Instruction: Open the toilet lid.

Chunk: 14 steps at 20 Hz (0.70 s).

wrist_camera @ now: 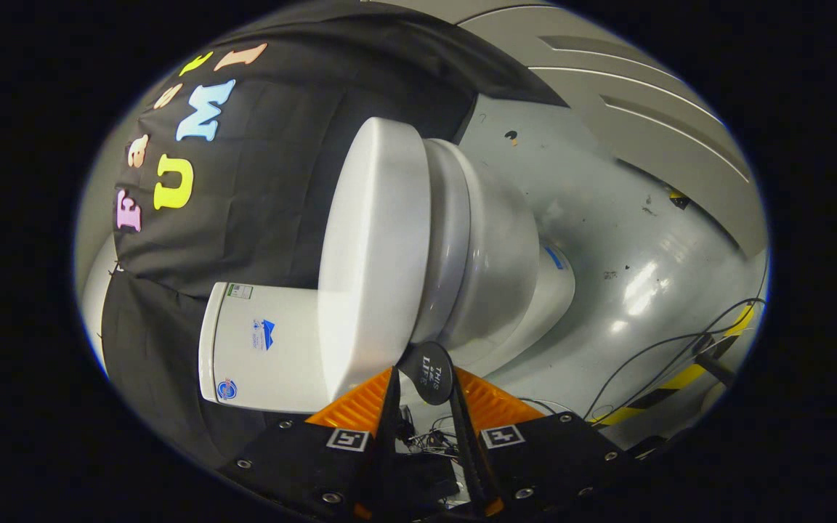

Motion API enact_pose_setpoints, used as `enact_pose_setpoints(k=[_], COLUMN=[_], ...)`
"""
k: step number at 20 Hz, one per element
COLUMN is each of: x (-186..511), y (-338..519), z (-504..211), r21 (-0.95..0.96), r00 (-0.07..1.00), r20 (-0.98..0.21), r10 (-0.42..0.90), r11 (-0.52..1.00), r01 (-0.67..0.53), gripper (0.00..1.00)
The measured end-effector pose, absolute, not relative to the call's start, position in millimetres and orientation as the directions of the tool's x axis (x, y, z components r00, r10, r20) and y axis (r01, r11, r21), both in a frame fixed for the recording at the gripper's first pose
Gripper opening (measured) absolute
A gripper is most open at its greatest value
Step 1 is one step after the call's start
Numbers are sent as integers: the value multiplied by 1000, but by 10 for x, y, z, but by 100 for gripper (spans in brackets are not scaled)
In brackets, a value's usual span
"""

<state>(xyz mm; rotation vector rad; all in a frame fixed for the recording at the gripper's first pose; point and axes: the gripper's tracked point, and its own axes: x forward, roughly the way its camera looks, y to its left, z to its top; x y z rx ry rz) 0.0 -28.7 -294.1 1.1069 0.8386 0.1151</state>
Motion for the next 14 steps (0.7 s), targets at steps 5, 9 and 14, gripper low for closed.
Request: enact_pose_setpoints(k=[5, 9, 14], x=[18, 32, 43], y=[-343, -334, -324], z=[-2951, -2897, -2847], r21=[844, 862, 834], r00=[714, 738, 730], r20=[-522, -494, -531], r10=[465, 460, 430], r11=[399, 367, 415], r01=[358, 349, 363], gripper=[16, 6, 2])
